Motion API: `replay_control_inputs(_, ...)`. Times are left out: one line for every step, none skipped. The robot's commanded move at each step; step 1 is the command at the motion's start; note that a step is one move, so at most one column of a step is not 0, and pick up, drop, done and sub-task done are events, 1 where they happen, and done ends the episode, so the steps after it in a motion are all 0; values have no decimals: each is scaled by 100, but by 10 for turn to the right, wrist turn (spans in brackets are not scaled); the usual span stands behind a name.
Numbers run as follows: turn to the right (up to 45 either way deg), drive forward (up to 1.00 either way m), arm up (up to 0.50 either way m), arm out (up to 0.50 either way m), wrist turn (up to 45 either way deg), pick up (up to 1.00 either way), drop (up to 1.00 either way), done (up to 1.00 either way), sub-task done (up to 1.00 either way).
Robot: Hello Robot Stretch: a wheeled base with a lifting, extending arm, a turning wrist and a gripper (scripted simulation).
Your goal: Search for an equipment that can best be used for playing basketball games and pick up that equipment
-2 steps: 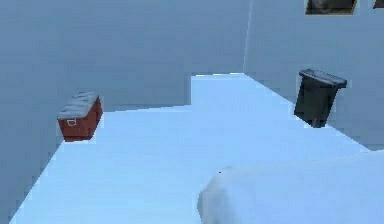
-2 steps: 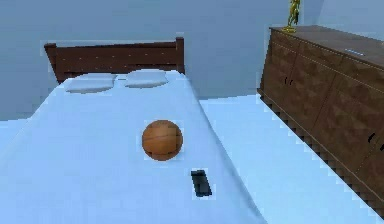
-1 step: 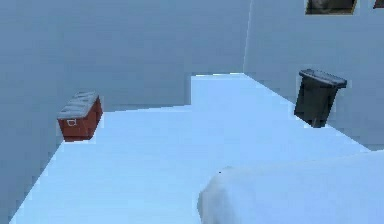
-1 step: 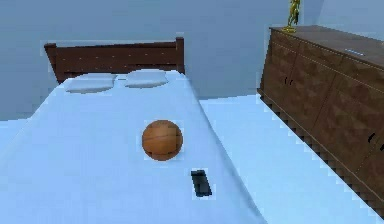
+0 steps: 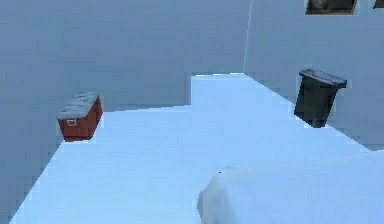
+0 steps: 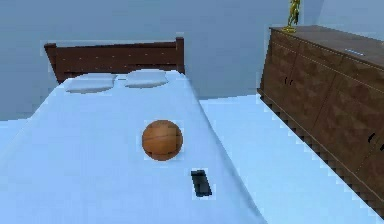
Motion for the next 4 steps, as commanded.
replay_control_inputs(0, 0, 0, 50, 0, 0, 0, 0, 0)
replay_control_inputs(0, 0, 0, 0, 450, 0, 0, 0, 0)
replay_control_inputs(0, 0, 0, 0, 450, 0, 0, 0, 0)
replay_control_inputs(0, 0, 0, 0, 450, 0, 0, 0, 0)
